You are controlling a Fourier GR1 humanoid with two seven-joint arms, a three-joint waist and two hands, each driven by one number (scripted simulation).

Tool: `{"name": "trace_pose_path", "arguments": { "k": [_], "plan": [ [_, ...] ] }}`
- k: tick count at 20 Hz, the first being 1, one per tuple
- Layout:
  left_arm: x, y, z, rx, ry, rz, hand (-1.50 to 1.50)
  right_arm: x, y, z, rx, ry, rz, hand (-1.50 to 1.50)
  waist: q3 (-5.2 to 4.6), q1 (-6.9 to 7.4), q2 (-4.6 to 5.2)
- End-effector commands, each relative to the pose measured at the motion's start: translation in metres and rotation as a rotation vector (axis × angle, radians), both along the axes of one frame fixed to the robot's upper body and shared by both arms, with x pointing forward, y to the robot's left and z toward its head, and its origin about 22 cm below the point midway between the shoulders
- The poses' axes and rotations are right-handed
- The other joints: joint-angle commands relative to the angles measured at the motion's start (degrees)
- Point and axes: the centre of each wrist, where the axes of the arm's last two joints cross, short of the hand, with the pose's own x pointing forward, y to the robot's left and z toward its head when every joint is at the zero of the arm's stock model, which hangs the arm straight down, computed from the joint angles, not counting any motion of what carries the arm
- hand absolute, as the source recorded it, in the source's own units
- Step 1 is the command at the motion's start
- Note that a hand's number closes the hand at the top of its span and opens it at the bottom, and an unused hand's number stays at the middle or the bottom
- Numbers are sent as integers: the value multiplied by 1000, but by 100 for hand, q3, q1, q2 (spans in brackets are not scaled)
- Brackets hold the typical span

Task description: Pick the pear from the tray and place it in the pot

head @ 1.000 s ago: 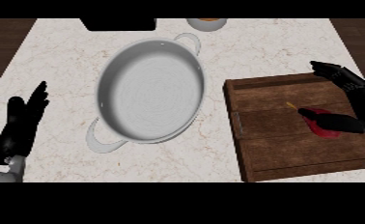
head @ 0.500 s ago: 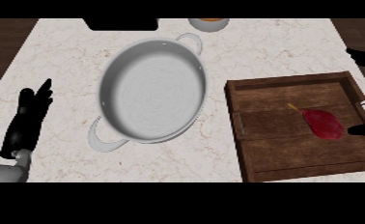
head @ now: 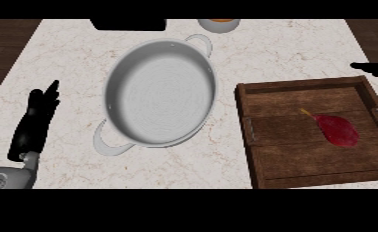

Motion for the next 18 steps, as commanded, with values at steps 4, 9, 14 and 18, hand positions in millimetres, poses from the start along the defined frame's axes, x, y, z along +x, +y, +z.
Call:
{"name": "trace_pose_path", "arguments": {
  "k": [4, 9, 14, 18],
  "plan": [
    [1, 15, 6, 0, 15, 5, 0, 12, 17, -8, -99, 140, 35, -150, 7, -35, -11],
    [-5, 17, 7, -18, 10, -8, 0, 19, 2, -23, -99, 161, -46, -150, 9, -37, -15],
    [12, 10, -1, -9, -9, 11, 0, 26, 24, -44, -134, 181, -13, -150, 7, -64, -7],
    [2, -3, -8, 1, 24, 3, 0, 28, 34, -84, -157, 200, -25, -150, 10, -44, -4]
  ]
}}
